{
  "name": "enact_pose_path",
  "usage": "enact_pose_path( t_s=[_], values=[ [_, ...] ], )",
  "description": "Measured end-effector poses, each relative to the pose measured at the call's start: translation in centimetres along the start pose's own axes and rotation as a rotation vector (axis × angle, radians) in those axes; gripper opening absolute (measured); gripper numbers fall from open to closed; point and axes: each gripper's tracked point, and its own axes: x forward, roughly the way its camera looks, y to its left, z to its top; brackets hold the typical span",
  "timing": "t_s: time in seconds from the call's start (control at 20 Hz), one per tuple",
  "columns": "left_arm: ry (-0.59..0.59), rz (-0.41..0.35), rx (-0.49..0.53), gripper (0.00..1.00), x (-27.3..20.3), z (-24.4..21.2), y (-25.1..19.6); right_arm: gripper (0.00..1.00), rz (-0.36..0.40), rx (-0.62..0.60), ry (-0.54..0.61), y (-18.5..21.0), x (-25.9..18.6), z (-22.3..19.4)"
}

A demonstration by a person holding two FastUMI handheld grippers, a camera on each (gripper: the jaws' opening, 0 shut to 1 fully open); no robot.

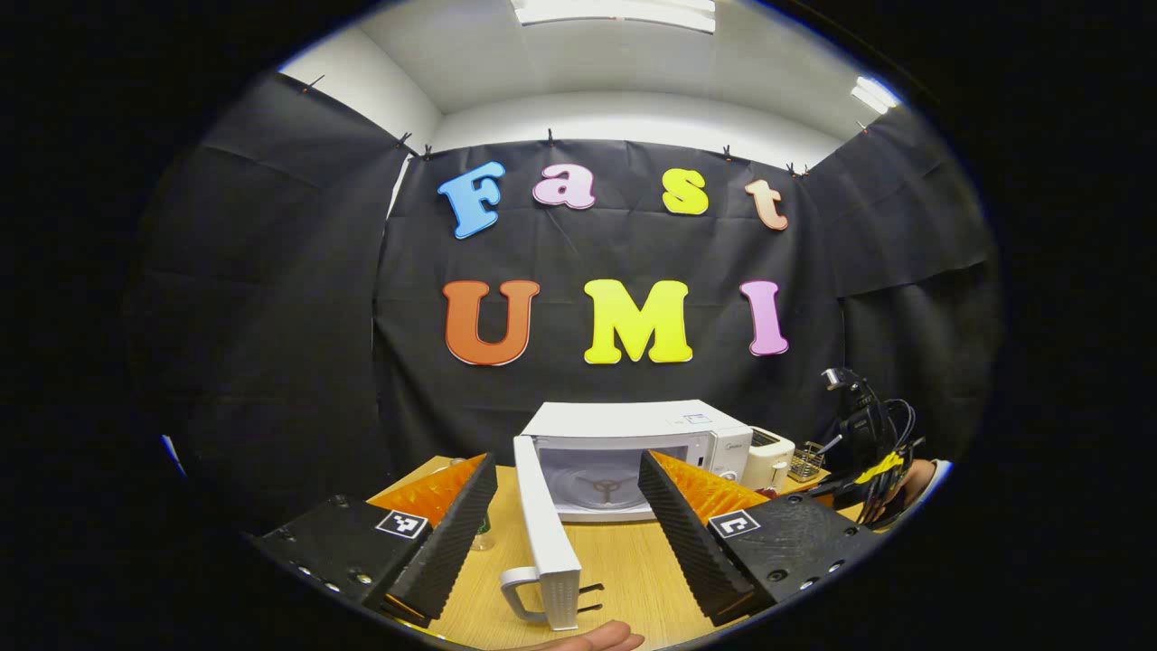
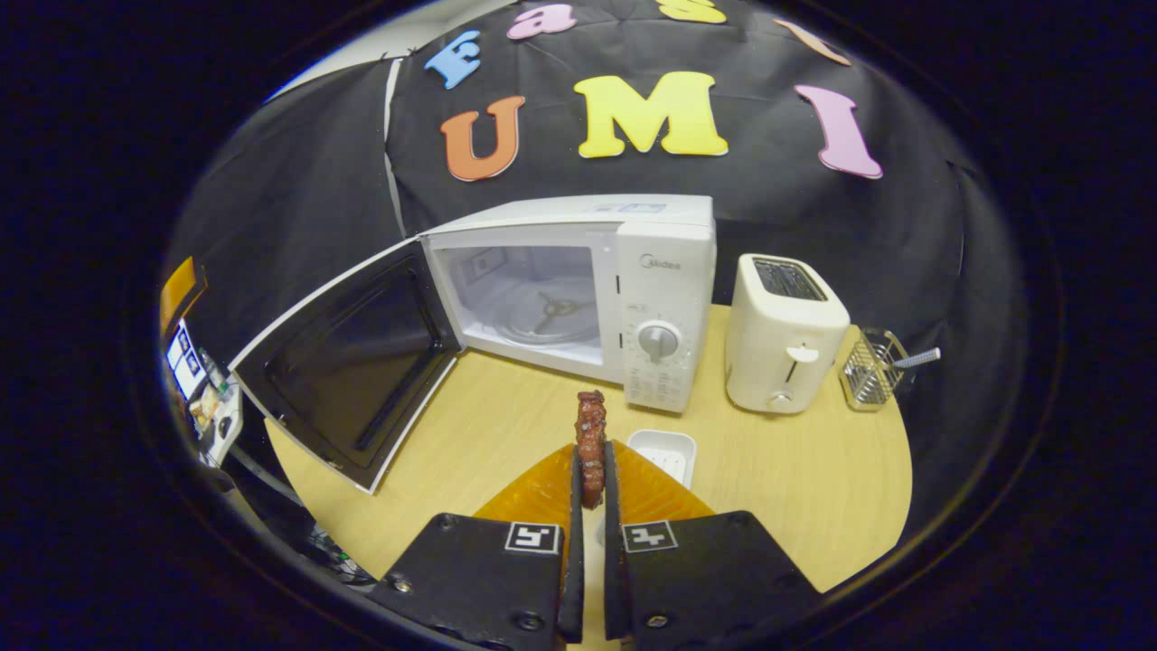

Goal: Open the microwave oven with the left hand, put the food in, and close the microwave oven.

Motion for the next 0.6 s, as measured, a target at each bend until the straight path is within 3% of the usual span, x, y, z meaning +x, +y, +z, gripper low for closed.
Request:
enact_pose_path(
  t_s=[0.25, 0.5, 0.55, 0.6],
  values=[
    [0.011, 0.022, 0.01, 0.97, -1.0, -0.5, 3.0, 0.12, -0.038, -0.075, -0.074, 4.9, 4.6, 2.7],
    [0.026, 0.038, -0.024, 0.97, -1.3, -1.1, 5.2, 0.12, -0.029, -0.011, -0.176, 9.1, 8.5, 5.9],
    [0.025, 0.043, -0.03, 0.88, -1.4, -1.3, 5.7, 0.12, -0.037, 0.01, -0.204, 9.6, 9.3, 6.6],
    [0.021, 0.05, -0.031, 0.87, -1.2, -1.5, 6.2, 0.12, -0.033, 0.042, -0.23, 10.1, 10.1, 7.4]
  ],
)
